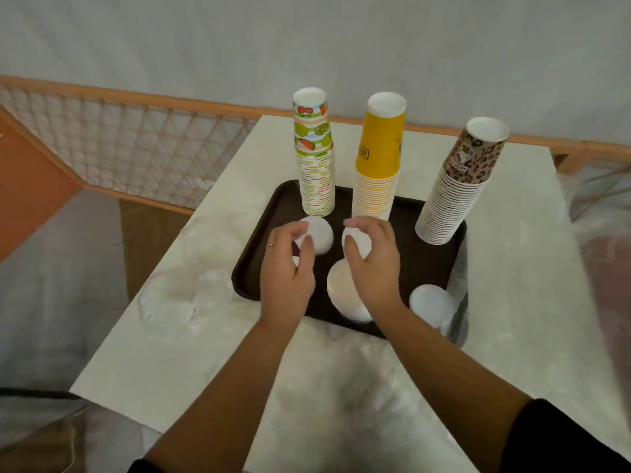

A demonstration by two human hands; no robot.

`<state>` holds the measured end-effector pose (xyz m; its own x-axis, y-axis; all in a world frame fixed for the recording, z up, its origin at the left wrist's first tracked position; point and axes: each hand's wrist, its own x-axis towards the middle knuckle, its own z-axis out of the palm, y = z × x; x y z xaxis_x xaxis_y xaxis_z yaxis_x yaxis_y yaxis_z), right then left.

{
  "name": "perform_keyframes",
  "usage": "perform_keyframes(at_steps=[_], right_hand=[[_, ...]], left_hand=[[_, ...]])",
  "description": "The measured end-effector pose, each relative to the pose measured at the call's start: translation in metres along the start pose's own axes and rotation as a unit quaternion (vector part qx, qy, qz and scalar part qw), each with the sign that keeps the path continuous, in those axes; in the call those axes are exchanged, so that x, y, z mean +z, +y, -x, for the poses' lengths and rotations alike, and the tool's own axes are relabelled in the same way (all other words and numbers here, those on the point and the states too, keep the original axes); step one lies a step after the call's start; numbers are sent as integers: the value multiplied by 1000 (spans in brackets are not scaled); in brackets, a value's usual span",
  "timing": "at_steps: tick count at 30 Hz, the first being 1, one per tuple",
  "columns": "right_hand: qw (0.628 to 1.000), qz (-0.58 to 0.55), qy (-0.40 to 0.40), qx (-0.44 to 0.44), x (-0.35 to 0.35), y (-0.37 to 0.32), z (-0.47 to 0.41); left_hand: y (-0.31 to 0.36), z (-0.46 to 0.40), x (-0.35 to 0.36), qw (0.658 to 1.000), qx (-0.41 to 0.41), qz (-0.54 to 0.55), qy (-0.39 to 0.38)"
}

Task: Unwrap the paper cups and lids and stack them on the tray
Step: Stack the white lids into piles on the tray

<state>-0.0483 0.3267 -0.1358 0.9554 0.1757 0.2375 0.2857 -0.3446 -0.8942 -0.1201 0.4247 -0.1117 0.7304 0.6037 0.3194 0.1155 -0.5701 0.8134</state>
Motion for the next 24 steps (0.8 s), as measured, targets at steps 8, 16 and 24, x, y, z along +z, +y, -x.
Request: perform_keyframes(at_steps=[8, 16, 24], right_hand=[[976, -22, -208, -60, 67, -35, 39], [942, 34, -331, -46, 136, -54, 73], [915, 111, -387, 3, 184, -54, 92]], left_hand=[[-87, 14, -95, 955, -92, -273, 73], [-155, -1, -150, 951, -218, -208, -73], [-191, -22, -164, 978, -57, -147, -136]])
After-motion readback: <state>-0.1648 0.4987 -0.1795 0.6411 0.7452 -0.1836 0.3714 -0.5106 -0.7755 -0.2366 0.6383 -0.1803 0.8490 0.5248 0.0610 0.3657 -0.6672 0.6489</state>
